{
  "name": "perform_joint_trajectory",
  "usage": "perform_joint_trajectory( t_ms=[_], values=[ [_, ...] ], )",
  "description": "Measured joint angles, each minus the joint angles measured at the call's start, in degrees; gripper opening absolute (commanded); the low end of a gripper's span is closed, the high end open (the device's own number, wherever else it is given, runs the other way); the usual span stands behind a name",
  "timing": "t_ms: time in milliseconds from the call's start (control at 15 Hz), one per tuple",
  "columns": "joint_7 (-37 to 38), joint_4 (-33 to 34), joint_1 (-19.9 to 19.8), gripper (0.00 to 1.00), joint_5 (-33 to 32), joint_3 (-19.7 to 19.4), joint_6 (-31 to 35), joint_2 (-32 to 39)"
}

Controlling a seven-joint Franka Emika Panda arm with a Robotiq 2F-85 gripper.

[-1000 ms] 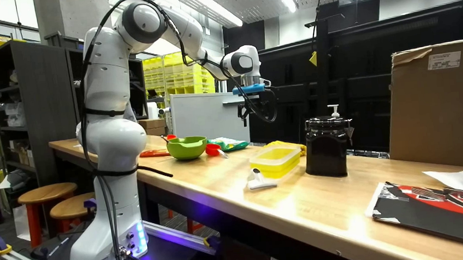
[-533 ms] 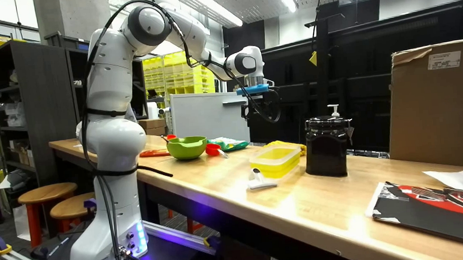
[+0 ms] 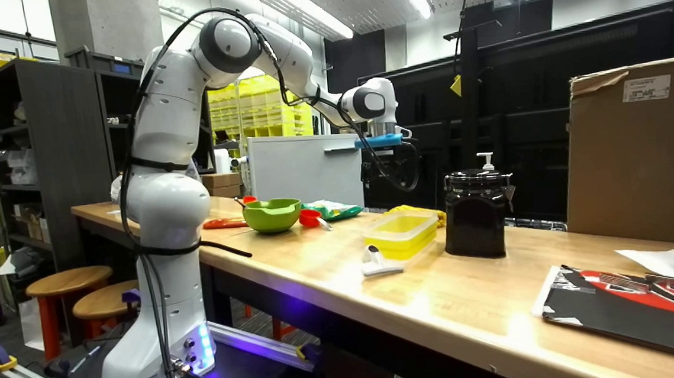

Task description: Move the yellow cloth forwards.

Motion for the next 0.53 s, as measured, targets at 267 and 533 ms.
perform_joint_trajectory(
  t_ms=[267, 533],
  values=[
    [-0.94, 3.06, -2.00, 1.00, 0.91, 0.12, -0.05, 3.92],
    [-2.03, 6.50, -3.56, 1.00, 1.76, 0.63, -0.08, 7.72]
  ],
)
